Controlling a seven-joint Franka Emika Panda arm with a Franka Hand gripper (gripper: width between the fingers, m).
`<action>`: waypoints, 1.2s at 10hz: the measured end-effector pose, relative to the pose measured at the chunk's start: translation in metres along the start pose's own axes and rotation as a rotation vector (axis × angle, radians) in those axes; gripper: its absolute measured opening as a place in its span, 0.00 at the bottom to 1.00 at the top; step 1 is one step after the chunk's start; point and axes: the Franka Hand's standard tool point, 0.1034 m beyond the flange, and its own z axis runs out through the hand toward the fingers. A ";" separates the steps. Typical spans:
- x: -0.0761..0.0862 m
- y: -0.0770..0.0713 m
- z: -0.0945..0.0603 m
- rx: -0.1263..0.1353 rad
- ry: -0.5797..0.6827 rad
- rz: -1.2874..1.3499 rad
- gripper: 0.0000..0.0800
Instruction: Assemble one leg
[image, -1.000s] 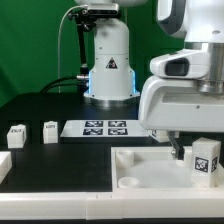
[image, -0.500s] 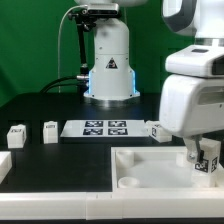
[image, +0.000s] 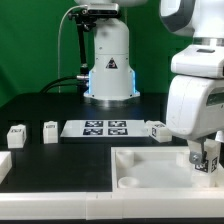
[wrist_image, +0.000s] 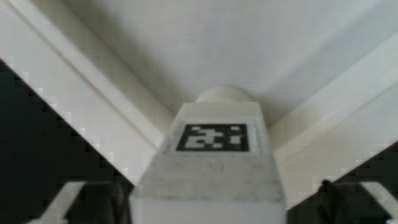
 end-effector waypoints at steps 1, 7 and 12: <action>0.000 0.000 0.000 0.000 0.000 0.000 0.48; -0.001 0.001 0.000 0.011 0.016 0.487 0.36; -0.001 0.003 0.001 0.021 0.012 1.171 0.36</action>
Offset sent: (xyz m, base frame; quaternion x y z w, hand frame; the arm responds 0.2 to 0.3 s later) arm 0.0000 0.0000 0.0000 0.0000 0.0000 0.0000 1.0000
